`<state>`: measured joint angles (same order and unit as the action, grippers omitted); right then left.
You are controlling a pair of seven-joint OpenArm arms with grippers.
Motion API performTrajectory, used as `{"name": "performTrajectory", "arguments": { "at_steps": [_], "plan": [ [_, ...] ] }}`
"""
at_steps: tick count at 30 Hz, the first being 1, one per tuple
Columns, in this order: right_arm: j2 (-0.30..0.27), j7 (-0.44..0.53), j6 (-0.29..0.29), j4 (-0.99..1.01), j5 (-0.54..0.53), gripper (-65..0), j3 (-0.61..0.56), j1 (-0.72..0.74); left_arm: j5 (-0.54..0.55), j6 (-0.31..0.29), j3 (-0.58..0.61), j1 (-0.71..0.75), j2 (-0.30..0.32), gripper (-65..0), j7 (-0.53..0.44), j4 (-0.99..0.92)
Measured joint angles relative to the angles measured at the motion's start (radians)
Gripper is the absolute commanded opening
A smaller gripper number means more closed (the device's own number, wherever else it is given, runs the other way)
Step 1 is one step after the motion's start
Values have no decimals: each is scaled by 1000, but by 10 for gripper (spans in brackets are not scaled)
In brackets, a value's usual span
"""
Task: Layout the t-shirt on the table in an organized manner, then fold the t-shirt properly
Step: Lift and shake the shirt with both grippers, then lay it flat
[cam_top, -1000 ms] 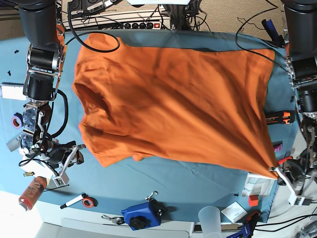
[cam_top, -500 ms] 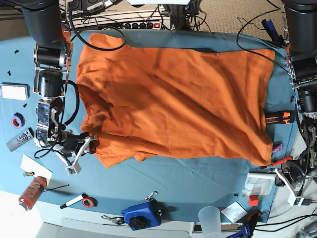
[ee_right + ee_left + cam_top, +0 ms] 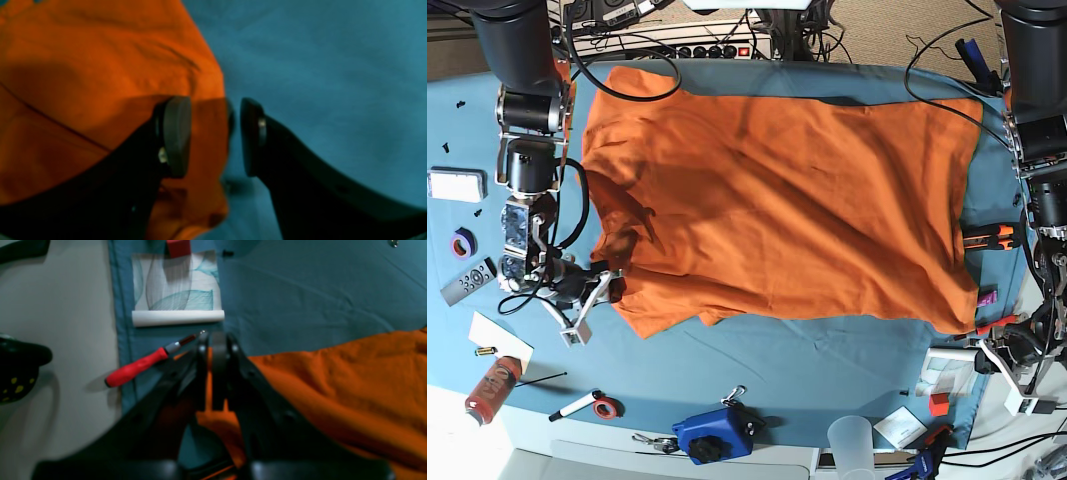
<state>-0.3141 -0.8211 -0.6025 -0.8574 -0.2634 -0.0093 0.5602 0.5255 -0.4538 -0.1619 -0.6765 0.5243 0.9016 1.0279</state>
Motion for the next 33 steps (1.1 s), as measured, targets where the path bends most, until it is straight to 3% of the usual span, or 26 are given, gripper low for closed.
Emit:
{"name": "performTrajectory", "arguments": {
  "at_steps": [3, 7, 9, 15, 21, 27, 31, 33],
  "plan": [
    [16, 42, 1, -1, 4, -431, 0, -17, 0, 0, 0, 0, 0, -614, 0, 0],
    [37, 87, 26, -7, 45, -602, 3, -35, 0, 0, 0, 0, 0, -614, 0, 0],
    [43, 97, 42, -9, 56, -650, 3, -39, -1, 0, 0, 0, 0, -614, 0, 0],
    [43, 141, 158, -6, 153, -650, 2, -25, 1, 0, 0, 0, 0, -615, 0, 0],
    [-18, 140, 234, 0, 184, -650, 2, 62, 70, 0, 0, 0, 0, -615, 0, 0],
    [-37, 149, 233, -1, 184, -650, 2, 99, 67, 0, 0, 0, 2, -614, 0, 0],
    [-38, 122, 158, -1, 185, -650, 2, 96, 67, -62, 0, 0, 2, -614, 3, 0],
    [-37, 99, 126, -1, 185, -581, 2, 97, 68, -91, 0, 0, 2, -611, 3, 0]
  ]
}}
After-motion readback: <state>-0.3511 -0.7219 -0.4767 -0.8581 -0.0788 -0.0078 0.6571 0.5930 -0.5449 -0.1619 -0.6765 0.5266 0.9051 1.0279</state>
